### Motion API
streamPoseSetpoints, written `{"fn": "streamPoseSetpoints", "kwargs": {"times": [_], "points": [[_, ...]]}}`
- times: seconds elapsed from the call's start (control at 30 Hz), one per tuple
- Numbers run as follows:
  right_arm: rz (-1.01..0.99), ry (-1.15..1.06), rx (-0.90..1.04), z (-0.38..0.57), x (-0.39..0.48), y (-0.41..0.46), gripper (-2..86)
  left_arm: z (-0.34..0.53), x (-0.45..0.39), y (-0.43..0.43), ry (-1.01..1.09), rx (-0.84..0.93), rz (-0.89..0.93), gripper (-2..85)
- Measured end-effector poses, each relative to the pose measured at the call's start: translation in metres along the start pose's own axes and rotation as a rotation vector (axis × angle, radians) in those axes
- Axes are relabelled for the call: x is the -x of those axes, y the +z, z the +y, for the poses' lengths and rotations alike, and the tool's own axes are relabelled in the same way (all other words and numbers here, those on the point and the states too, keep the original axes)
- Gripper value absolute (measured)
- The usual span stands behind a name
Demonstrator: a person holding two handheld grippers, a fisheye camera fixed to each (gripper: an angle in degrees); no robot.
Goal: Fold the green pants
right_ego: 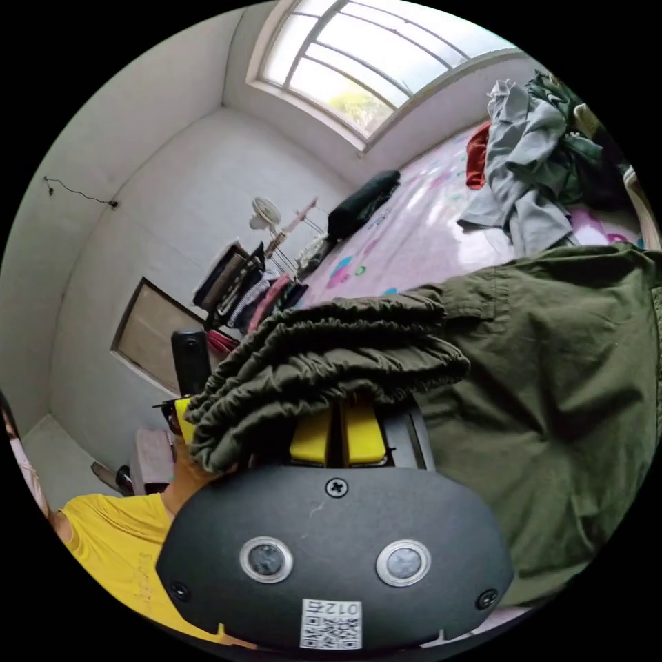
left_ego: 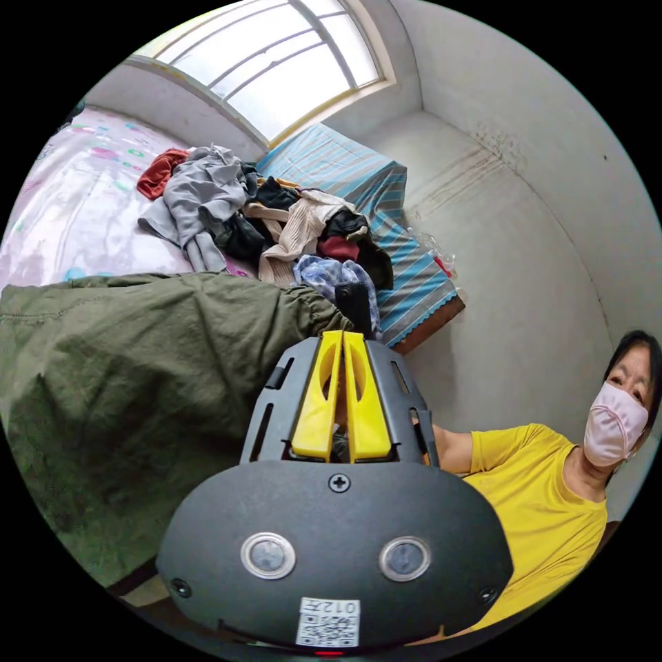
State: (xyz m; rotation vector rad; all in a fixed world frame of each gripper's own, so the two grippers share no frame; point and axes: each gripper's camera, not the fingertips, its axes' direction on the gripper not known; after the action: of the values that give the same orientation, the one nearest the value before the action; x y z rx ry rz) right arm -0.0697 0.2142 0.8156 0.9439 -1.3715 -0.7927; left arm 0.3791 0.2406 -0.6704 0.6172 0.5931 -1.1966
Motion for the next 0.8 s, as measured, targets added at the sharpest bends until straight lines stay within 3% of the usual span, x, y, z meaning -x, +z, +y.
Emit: {"fn": "streamPoseSetpoints", "kwargs": {"times": [0.13,0.23,0.4,0.57,0.7,0.77,0.8], "points": [[0.121,0.084,0.277,-0.012,-0.027,0.000,0.7,0.015,0.025,0.019,-0.117,0.000,0.077,-0.1],[0.139,0.152,0.349,-0.012,-0.044,-0.017,0.8,0.027,0.020,0.018,-0.103,-0.006,0.077,0.1],[0.036,0.301,0.259,0.000,-0.082,-0.075,0.8,0.037,0.001,-0.009,-0.025,-0.036,-0.043,0.3],[-0.056,0.510,-0.056,0.025,-0.115,-0.145,1.1,0.038,0.003,-0.004,-0.035,-0.018,-0.100,0.4],[-0.146,0.515,-0.015,0.028,-0.127,-0.159,2.3,0.038,-0.034,0.035,0.177,0.079,0.189,0.4],[-0.184,0.489,0.017,0.024,-0.128,-0.164,5.4,0.038,-0.053,0.051,0.228,0.138,0.064,0.4],[-0.197,0.481,0.021,0.022,-0.128,-0.166,6.6,0.040,-0.059,0.055,0.221,0.162,-0.105,0.4]]}}
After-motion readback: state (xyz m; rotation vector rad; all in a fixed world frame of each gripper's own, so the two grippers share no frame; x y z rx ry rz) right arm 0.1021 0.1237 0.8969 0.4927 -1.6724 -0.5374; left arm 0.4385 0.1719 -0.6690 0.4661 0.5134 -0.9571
